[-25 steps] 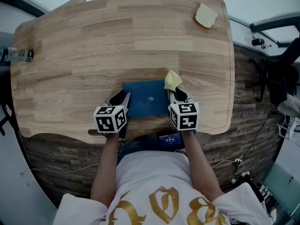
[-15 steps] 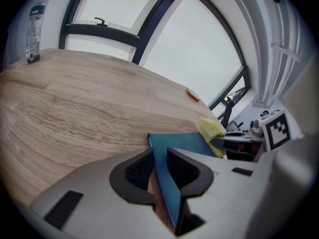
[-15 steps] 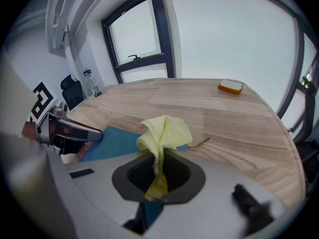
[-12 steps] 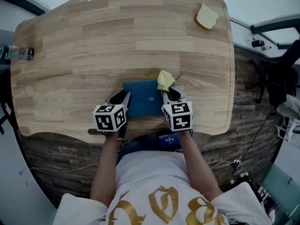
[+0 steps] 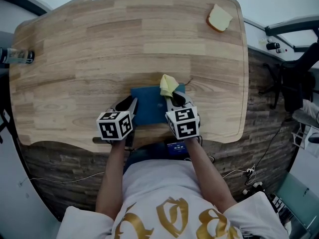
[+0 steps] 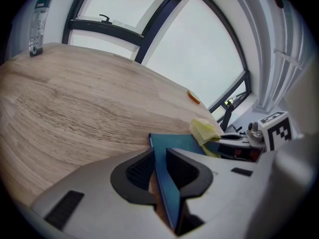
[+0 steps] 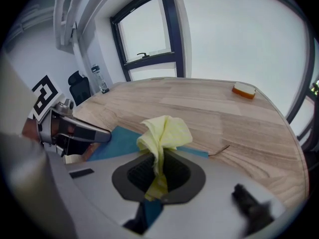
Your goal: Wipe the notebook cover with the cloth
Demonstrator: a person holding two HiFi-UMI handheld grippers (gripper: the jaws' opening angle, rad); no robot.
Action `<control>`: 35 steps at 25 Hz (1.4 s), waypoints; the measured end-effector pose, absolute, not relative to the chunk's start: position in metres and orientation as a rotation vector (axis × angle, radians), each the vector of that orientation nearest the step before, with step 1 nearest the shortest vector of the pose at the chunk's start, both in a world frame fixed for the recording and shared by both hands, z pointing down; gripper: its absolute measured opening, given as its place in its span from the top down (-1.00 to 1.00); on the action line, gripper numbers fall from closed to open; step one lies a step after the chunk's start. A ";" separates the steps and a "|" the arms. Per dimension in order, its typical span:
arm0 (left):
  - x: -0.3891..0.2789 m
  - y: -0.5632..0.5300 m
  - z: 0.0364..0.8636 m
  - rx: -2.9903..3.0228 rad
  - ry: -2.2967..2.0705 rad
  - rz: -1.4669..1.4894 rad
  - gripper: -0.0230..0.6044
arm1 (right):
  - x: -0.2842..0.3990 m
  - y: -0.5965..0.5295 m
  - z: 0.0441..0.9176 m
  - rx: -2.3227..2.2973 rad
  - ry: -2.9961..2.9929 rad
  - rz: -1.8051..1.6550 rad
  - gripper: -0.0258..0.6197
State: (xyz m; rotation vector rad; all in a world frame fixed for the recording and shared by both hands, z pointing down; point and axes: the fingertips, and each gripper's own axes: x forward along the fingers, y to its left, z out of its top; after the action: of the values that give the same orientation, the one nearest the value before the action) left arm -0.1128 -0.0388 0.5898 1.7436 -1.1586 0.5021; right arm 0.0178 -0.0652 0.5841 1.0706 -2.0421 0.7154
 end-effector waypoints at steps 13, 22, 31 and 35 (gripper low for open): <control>-0.115 -0.039 0.591 1.676 -1.092 0.459 0.71 | 0.007 -0.064 0.583 1.026 -2.058 0.695 0.80; -0.115 -0.039 0.592 1.674 -1.085 0.449 0.71 | -0.003 -0.068 0.583 1.008 -2.080 0.673 0.80; -0.116 -0.040 0.593 1.663 -1.058 0.424 0.73 | -0.021 -0.065 0.584 0.953 -2.101 0.667 0.80; -0.116 -0.040 0.593 1.657 -1.039 0.414 0.74 | -0.028 -0.060 0.584 0.923 -2.101 0.689 0.80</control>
State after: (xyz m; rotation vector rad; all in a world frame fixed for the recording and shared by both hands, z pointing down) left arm -0.1156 -0.0395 0.5926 1.6573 -1.0392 0.4135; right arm -0.0284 -0.0604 0.5842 0.9231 -2.1010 0.6894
